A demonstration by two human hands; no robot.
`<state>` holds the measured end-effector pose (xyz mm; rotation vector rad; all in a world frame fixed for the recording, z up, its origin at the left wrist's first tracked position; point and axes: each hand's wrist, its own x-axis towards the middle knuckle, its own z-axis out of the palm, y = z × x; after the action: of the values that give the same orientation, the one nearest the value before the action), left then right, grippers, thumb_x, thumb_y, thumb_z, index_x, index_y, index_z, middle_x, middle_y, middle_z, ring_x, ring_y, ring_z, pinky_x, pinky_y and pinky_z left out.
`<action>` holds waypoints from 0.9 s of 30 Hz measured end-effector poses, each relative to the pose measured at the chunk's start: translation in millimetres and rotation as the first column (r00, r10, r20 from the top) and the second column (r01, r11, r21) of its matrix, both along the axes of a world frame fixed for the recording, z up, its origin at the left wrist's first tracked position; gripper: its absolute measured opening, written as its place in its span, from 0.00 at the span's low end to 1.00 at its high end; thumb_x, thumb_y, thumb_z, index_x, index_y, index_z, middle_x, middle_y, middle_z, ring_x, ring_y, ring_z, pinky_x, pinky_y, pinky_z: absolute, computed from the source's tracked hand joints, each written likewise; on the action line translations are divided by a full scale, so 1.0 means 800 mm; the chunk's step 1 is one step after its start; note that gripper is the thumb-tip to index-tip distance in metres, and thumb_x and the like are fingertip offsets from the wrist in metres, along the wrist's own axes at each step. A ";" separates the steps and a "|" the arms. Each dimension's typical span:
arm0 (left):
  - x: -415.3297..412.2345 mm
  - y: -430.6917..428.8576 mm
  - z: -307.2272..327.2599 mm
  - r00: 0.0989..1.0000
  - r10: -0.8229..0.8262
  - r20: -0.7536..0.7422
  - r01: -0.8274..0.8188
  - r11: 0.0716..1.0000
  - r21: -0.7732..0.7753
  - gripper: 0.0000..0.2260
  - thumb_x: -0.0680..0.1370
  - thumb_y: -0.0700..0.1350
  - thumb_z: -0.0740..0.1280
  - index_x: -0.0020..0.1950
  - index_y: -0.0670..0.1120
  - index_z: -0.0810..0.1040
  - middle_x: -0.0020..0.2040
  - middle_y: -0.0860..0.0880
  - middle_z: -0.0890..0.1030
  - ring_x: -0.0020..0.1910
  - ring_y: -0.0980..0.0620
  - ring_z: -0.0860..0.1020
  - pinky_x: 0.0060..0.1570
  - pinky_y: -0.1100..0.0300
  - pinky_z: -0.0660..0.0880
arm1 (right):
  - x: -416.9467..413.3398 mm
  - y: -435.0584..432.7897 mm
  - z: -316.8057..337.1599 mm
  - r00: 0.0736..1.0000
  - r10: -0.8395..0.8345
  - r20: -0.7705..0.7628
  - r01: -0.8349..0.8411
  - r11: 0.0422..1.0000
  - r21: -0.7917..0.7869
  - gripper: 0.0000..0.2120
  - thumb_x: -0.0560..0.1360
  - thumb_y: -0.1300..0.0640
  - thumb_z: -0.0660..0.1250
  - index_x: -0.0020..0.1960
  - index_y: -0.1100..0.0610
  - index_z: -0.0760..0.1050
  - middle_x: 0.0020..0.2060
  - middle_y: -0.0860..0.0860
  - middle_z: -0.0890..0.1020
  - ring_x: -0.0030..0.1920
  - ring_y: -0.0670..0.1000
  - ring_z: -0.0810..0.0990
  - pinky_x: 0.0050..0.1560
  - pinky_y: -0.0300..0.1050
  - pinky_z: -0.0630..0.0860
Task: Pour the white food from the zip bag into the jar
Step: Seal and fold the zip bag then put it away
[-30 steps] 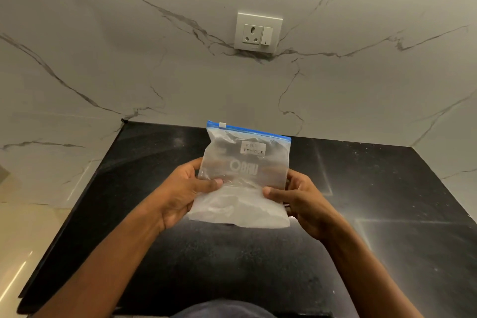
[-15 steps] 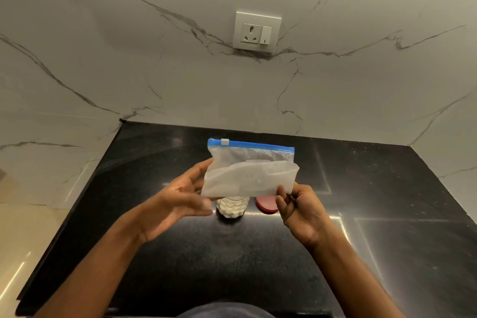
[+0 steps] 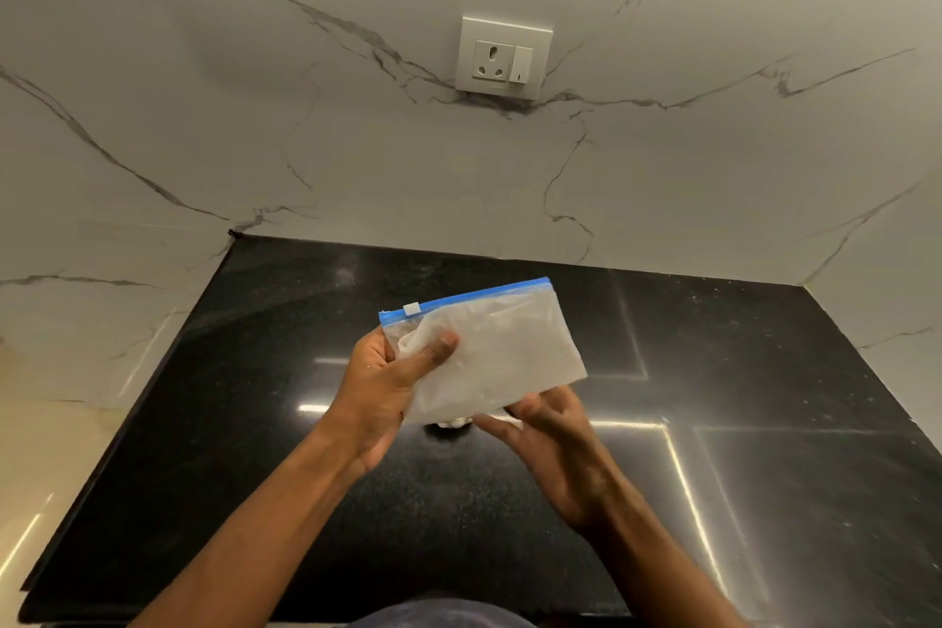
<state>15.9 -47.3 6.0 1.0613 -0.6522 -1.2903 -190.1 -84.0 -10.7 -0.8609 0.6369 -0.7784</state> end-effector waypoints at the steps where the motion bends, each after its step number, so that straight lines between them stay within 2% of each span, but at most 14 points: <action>1: -0.006 0.001 -0.002 1.000 -0.026 -0.004 0.026 1.000 0.014 0.16 0.76 0.47 0.76 0.63 0.46 0.84 0.59 0.40 0.87 0.57 0.39 0.87 0.49 0.40 0.86 | 0.010 0.004 0.002 0.999 -0.003 0.032 0.002 1.000 0.024 0.53 0.62 0.48 0.86 0.79 0.55 0.64 0.71 0.63 0.77 0.71 0.65 0.77 0.69 0.70 0.73; 3: -0.018 0.001 -0.005 0.998 -0.062 -0.002 0.062 0.997 0.052 0.14 0.76 0.47 0.77 0.61 0.50 0.85 0.58 0.41 0.88 0.56 0.38 0.87 0.50 0.32 0.83 | 0.027 0.003 0.016 0.997 -0.062 0.045 0.061 0.997 0.037 0.48 0.65 0.45 0.84 0.78 0.56 0.66 0.70 0.64 0.78 0.70 0.66 0.78 0.69 0.73 0.72; 6: -0.026 -0.003 -0.006 0.999 -0.026 -0.043 0.030 0.995 0.099 0.15 0.74 0.48 0.79 0.60 0.50 0.85 0.58 0.41 0.88 0.56 0.38 0.87 0.54 0.26 0.79 | 0.040 -0.011 0.029 0.970 -0.243 -0.011 0.243 0.970 -0.017 0.32 0.75 0.47 0.76 0.75 0.56 0.71 0.64 0.62 0.83 0.64 0.64 0.83 0.62 0.69 0.79; 8: -0.028 -0.006 -0.003 0.998 0.000 -0.061 0.007 0.994 0.107 0.17 0.73 0.48 0.80 0.60 0.48 0.85 0.57 0.41 0.88 0.56 0.37 0.87 0.56 0.29 0.80 | 0.042 -0.016 0.027 0.946 -0.324 -0.004 0.324 0.946 -0.014 0.25 0.76 0.51 0.76 0.71 0.52 0.74 0.61 0.60 0.85 0.60 0.61 0.86 0.56 0.65 0.83; 10: -0.032 -0.009 -0.002 0.996 0.027 -0.085 -0.017 0.992 0.122 0.19 0.73 0.47 0.80 0.62 0.45 0.84 0.56 0.40 0.88 0.55 0.38 0.87 0.53 0.35 0.84 | 0.042 -0.018 0.019 0.926 -0.377 -0.031 0.373 0.924 -0.082 0.19 0.75 0.52 0.76 0.64 0.46 0.79 0.57 0.56 0.87 0.57 0.59 0.87 0.52 0.63 0.85; 13: -0.040 -0.014 -0.001 0.987 0.090 -0.129 -0.066 0.981 0.181 0.14 0.76 0.44 0.77 0.61 0.42 0.84 0.54 0.41 0.89 0.48 0.44 0.89 0.40 0.49 0.86 | 0.042 -0.021 0.007 0.886 -0.442 -0.143 0.347 0.834 -0.429 0.10 0.78 0.57 0.74 0.54 0.43 0.84 0.49 0.51 0.88 0.51 0.58 0.88 0.46 0.60 0.86; 14: -0.041 -0.015 -0.001 0.985 0.112 -0.129 -0.085 0.976 0.198 0.11 0.78 0.44 0.76 0.59 0.42 0.85 0.52 0.41 0.89 0.46 0.45 0.89 0.39 0.50 0.86 | 0.041 -0.021 0.001 0.878 -0.451 -0.159 0.289 0.764 -0.577 0.11 0.79 0.60 0.73 0.56 0.46 0.84 0.49 0.50 0.88 0.51 0.56 0.88 0.47 0.56 0.85; 16: -0.045 -0.017 0.001 0.988 0.136 -0.075 -0.115 0.967 0.227 0.09 0.81 0.46 0.73 0.58 0.44 0.85 0.51 0.42 0.90 0.47 0.45 0.89 0.41 0.48 0.86 | 0.041 -0.020 -0.009 0.851 -0.484 -0.202 0.139 0.580 -0.803 0.19 0.80 0.60 0.72 0.70 0.54 0.79 0.62 0.51 0.85 0.62 0.51 0.85 0.57 0.48 0.83; 18: -0.046 -0.016 0.005 0.990 0.140 -0.017 -0.133 0.966 0.220 0.12 0.82 0.53 0.71 0.58 0.45 0.85 0.50 0.44 0.90 0.48 0.45 0.89 0.41 0.50 0.86 | 0.039 -0.023 -0.018 0.784 -0.555 -0.280 -0.036 0.409 -0.912 0.27 0.80 0.54 0.70 0.78 0.55 0.71 0.74 0.55 0.76 0.69 0.47 0.79 0.64 0.44 0.80; 20: -0.048 -0.015 0.011 0.992 0.123 0.007 -0.122 0.971 0.206 0.18 0.82 0.60 0.65 0.57 0.47 0.85 0.49 0.46 0.90 0.48 0.47 0.89 0.42 0.51 0.86 | 0.037 -0.024 -0.021 0.657 -0.671 -0.345 -0.211 0.275 -0.938 0.27 0.80 0.49 0.64 0.78 0.51 0.69 0.78 0.57 0.71 0.57 0.49 0.85 0.52 0.45 0.84; 22: -0.052 -0.013 0.017 0.996 0.084 -0.030 -0.076 0.974 0.213 0.25 0.82 0.66 0.61 0.60 0.47 0.84 0.52 0.45 0.90 0.51 0.45 0.89 0.51 0.44 0.85 | 0.035 -0.024 -0.023 0.560 -0.743 -0.368 -0.315 0.220 -0.923 0.27 0.80 0.48 0.62 0.78 0.51 0.69 0.78 0.59 0.69 0.43 0.54 0.87 0.42 0.47 0.84; 23: -0.056 -0.012 0.020 0.998 0.047 -0.041 -0.038 0.978 0.203 0.28 0.81 0.67 0.61 0.63 0.46 0.84 0.54 0.43 0.89 0.54 0.43 0.88 0.55 0.42 0.84 | 0.035 -0.025 -0.025 0.534 -0.759 -0.373 -0.346 0.207 -0.915 0.27 0.80 0.49 0.62 0.79 0.50 0.68 0.79 0.59 0.69 0.42 0.54 0.86 0.42 0.47 0.83; 25: -0.067 -0.008 0.021 0.999 -0.040 0.021 0.036 0.988 0.148 0.27 0.79 0.66 0.66 0.65 0.46 0.82 0.57 0.43 0.88 0.57 0.44 0.87 0.55 0.47 0.84 | 0.034 -0.028 -0.031 0.502 -0.778 -0.377 -0.405 0.174 -0.898 0.29 0.81 0.52 0.64 0.81 0.50 0.64 0.80 0.59 0.67 0.50 0.54 0.86 0.46 0.48 0.82; 27: -0.078 -0.007 0.017 0.992 -0.068 0.106 0.055 0.991 0.125 0.21 0.79 0.60 0.71 0.66 0.47 0.81 0.57 0.46 0.89 0.58 0.47 0.87 0.53 0.53 0.84 | 0.035 -0.030 -0.035 0.485 -0.781 -0.393 -0.464 0.151 -0.873 0.36 0.80 0.58 0.70 0.83 0.51 0.57 0.81 0.58 0.64 0.63 0.55 0.83 0.52 0.50 0.83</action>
<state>-46.8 -52.7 19.5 1.2275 -0.7013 -1.3456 -161.8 -108.3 -38.5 -2.7190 1.1917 -0.9702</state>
